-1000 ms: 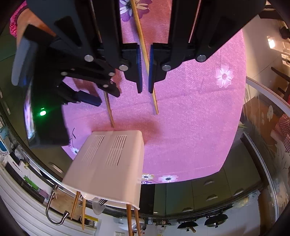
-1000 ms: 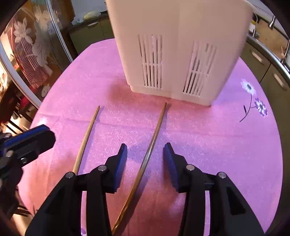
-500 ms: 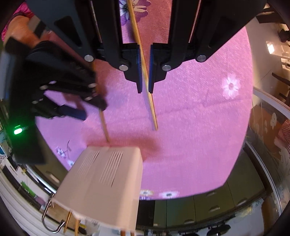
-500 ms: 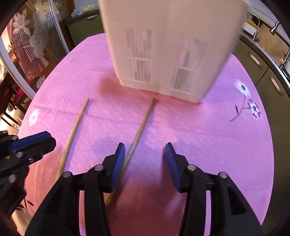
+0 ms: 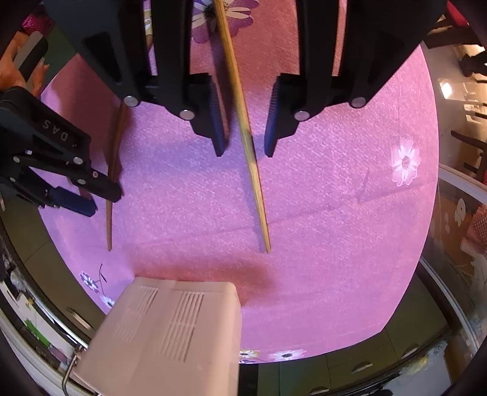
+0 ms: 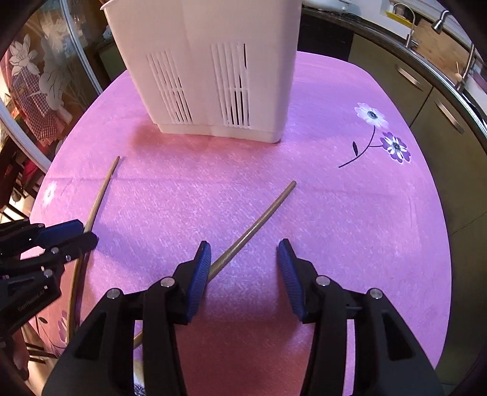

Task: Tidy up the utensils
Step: 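Close the left gripper on a wooden chopstick while the right gripper grasps the last chopstick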

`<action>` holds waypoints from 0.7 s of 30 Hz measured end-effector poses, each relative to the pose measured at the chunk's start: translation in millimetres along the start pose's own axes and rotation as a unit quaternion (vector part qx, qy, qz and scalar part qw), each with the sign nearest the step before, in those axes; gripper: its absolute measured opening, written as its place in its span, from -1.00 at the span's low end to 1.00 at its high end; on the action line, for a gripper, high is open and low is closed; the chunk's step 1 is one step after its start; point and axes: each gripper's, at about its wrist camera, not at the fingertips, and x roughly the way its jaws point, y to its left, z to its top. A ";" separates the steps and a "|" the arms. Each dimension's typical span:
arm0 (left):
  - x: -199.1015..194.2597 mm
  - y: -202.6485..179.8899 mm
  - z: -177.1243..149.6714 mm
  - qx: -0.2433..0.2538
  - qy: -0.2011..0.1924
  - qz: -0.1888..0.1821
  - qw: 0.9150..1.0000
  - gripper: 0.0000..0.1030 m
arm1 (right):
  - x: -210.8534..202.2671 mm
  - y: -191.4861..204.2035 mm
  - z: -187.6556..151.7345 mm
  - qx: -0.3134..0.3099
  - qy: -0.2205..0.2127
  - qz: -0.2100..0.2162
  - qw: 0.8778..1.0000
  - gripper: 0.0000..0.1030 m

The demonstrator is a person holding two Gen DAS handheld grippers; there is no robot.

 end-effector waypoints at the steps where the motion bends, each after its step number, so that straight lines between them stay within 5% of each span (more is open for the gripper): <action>1: 0.5 0.3 0.1 0.001 0.000 0.001 1.000 -0.49 | -0.8 1.6 -0.5 -0.004 -0.001 -0.004 1.000 -0.03; 5: 0.1 -2.5 -1.1 0.005 0.001 0.002 1.000 -0.51 | 1.6 11.3 2.4 -0.011 -0.002 -0.002 1.000 -0.06; 7: 0.7 -4.4 0.3 0.008 -0.002 0.001 1.000 -0.82 | 0.8 13.7 2.0 -0.014 -0.004 -0.002 1.000 -0.09; 16: -6.6 5.0 5.2 -0.010 -0.030 -0.022 0.999 -0.87 | 3.7 21.8 1.8 -0.016 -0.005 0.001 1.000 0.10; 18: -14.0 5.5 8.0 -0.010 -0.043 -0.021 0.999 -0.87 | 5.4 24.3 3.2 -0.017 -0.007 0.003 1.000 0.01; 21: -27.1 8.0 12.4 -0.012 -0.064 -0.021 0.998 -0.87 | 4.7 28.6 4.3 -0.025 -0.012 0.011 1.000 -0.38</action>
